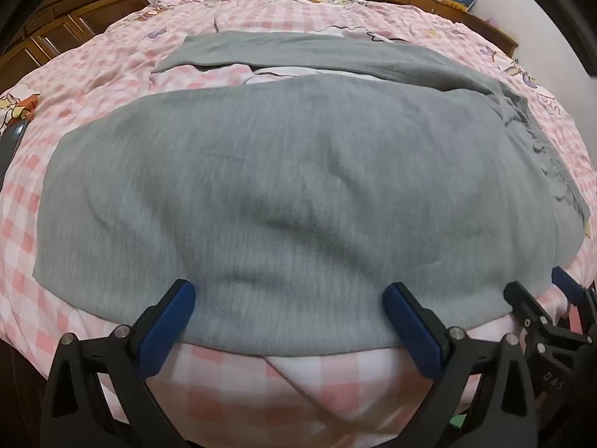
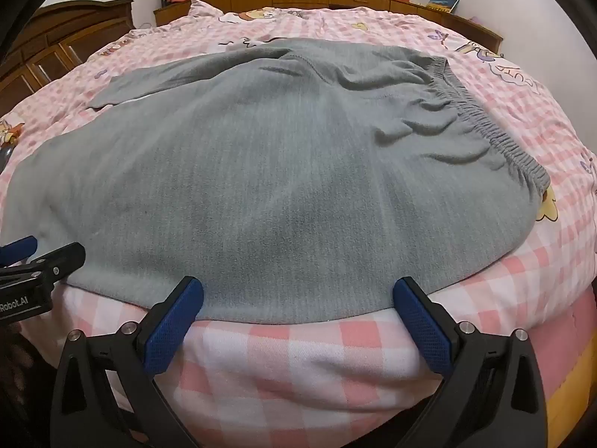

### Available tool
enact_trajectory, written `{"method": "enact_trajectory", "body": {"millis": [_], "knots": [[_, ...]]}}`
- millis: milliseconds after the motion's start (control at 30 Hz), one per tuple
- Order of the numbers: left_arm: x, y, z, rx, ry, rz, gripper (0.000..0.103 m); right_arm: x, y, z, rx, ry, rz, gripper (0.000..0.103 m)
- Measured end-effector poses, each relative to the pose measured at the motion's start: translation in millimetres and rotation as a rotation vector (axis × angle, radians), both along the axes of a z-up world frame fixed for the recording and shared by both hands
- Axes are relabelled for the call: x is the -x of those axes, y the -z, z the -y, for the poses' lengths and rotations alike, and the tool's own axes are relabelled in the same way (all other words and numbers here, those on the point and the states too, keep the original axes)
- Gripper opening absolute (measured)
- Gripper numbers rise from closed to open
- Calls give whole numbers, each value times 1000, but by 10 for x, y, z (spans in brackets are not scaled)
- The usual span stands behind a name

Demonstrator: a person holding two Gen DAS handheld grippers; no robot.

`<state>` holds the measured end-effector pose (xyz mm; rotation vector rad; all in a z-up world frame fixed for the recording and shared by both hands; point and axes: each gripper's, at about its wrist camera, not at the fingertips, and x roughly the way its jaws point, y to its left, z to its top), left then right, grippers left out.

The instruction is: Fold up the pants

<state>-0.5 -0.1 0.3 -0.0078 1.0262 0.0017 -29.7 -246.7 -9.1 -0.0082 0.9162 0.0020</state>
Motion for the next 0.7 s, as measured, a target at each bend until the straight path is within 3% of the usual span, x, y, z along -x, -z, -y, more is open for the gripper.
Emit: {"method": "enact_trajectory", "body": {"millis": [167, 700], "knots": [[46, -44, -34, 3, 13, 35, 103, 21, 83, 31, -16, -1, 0, 103], [40, 7, 10, -9, 7, 25, 103, -19, 28, 4, -9, -3, -21, 103]]}}
